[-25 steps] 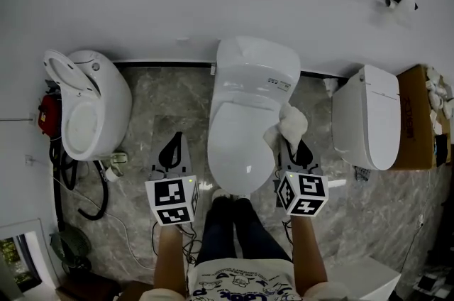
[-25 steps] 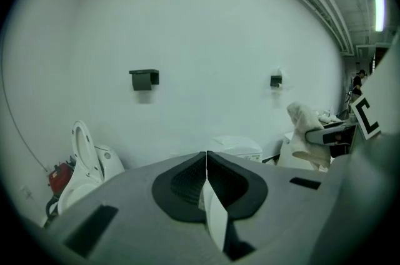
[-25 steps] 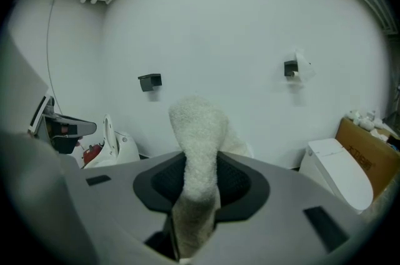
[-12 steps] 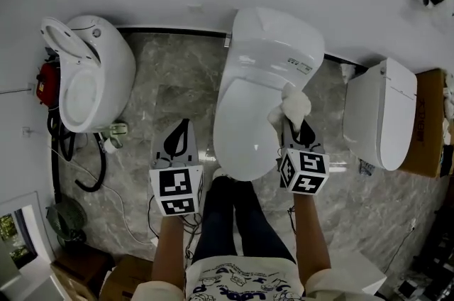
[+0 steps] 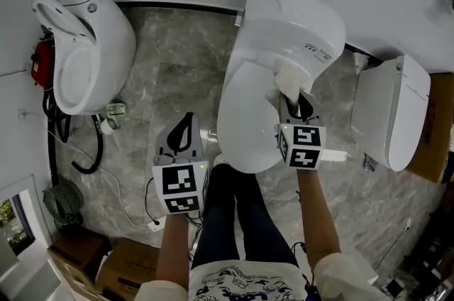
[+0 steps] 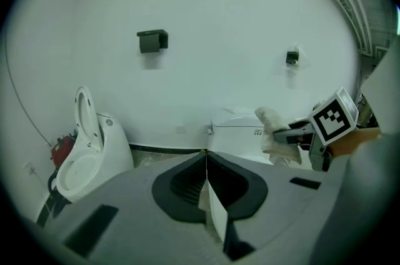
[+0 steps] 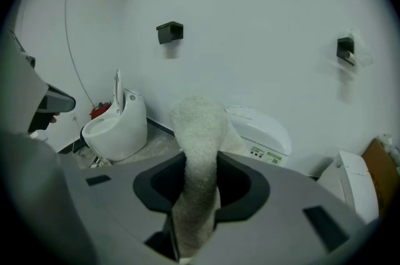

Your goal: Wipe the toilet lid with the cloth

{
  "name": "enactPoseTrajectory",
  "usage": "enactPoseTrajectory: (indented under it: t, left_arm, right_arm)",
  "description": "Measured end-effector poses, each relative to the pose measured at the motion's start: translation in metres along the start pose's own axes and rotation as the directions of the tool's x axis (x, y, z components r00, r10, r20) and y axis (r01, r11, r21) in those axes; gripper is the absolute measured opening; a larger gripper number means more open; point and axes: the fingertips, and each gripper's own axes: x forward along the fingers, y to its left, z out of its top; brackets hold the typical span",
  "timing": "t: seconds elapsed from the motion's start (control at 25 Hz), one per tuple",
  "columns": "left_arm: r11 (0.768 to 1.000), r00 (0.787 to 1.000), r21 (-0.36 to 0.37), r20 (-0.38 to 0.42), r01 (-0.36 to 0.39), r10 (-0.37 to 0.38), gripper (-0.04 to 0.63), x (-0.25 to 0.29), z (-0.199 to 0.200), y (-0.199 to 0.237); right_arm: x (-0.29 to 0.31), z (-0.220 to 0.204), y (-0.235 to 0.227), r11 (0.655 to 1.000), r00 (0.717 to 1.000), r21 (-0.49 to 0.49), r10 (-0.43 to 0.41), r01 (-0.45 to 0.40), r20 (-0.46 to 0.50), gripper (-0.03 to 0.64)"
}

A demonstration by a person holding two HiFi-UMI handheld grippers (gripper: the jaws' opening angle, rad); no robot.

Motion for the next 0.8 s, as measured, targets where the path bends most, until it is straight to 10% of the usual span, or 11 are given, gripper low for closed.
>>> enactPoseTrajectory:
  t: [0.8]
  left_arm:
    - [0.999,0.999,-0.039,-0.050,-0.015,0.013,0.009,0.036,-0.063,0.016]
  right_arm:
    - [0.160,-0.091,0.066,0.935,0.957,-0.300,0.105,-0.187,-0.271,0.114]
